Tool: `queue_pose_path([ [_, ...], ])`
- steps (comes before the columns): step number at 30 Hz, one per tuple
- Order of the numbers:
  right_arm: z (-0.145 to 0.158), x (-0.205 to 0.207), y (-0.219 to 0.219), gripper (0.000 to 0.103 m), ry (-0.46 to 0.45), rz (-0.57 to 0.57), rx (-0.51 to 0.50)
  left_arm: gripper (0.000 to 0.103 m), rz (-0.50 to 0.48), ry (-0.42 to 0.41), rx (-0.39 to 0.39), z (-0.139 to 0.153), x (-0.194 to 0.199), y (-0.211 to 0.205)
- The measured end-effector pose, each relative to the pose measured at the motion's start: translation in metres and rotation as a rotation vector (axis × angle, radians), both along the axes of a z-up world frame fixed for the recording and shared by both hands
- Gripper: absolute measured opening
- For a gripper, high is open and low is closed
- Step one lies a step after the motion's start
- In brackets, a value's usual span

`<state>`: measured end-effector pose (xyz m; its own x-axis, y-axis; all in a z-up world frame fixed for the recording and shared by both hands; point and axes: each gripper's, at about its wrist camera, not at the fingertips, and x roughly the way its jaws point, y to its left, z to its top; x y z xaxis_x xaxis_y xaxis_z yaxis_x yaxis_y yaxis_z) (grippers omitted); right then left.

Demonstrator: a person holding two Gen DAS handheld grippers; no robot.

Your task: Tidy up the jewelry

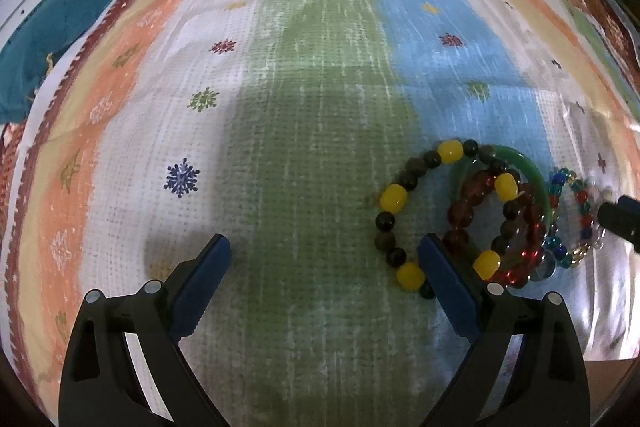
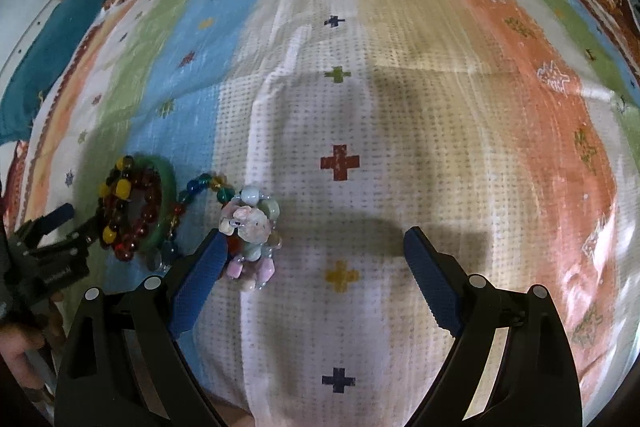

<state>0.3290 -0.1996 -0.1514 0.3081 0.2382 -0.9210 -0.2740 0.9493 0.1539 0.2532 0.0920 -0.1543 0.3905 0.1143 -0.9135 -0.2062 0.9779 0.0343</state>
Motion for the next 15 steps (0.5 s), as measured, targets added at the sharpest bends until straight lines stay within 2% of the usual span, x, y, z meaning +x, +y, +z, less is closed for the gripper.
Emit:
queue_pose_path([
  [2,-0.001,0.000,0.001,0.089,-0.001,-0.002,-0.004,0.082,0.012,-0.007,0.011,0.001,-0.001,0.001],
  [4,0.001,-0.001,0.002,0.071,-0.012,0.004,-0.025,0.078,0.008,-0.007,0.009,0.001,-0.002,0.002],
  [5,0.001,0.000,0.003,0.068,-0.012,0.008,-0.029,0.074,0.008,-0.007,0.009,0.001,-0.002,0.003],
  [7,0.002,0.001,0.004,0.053,0.001,0.016,-0.005,0.065,0.002,-0.011,0.014,0.002,-0.002,0.002],
  [11,0.001,-0.001,0.007,0.032,0.021,0.047,0.011,0.036,-0.049,-0.014,0.018,0.003,-0.001,-0.009],
  [12,0.000,-0.001,0.007,0.023,0.019,0.048,0.003,0.028,-0.061,-0.014,0.019,0.003,-0.001,-0.012],
  [13,0.000,-0.001,0.007,0.019,0.017,0.049,-0.009,0.026,-0.068,-0.014,0.019,0.002,-0.001,-0.014],
  [15,-0.001,-0.001,0.004,0.019,0.022,0.050,0.005,0.016,-0.077,-0.009,0.015,0.002,0.000,-0.014],
])
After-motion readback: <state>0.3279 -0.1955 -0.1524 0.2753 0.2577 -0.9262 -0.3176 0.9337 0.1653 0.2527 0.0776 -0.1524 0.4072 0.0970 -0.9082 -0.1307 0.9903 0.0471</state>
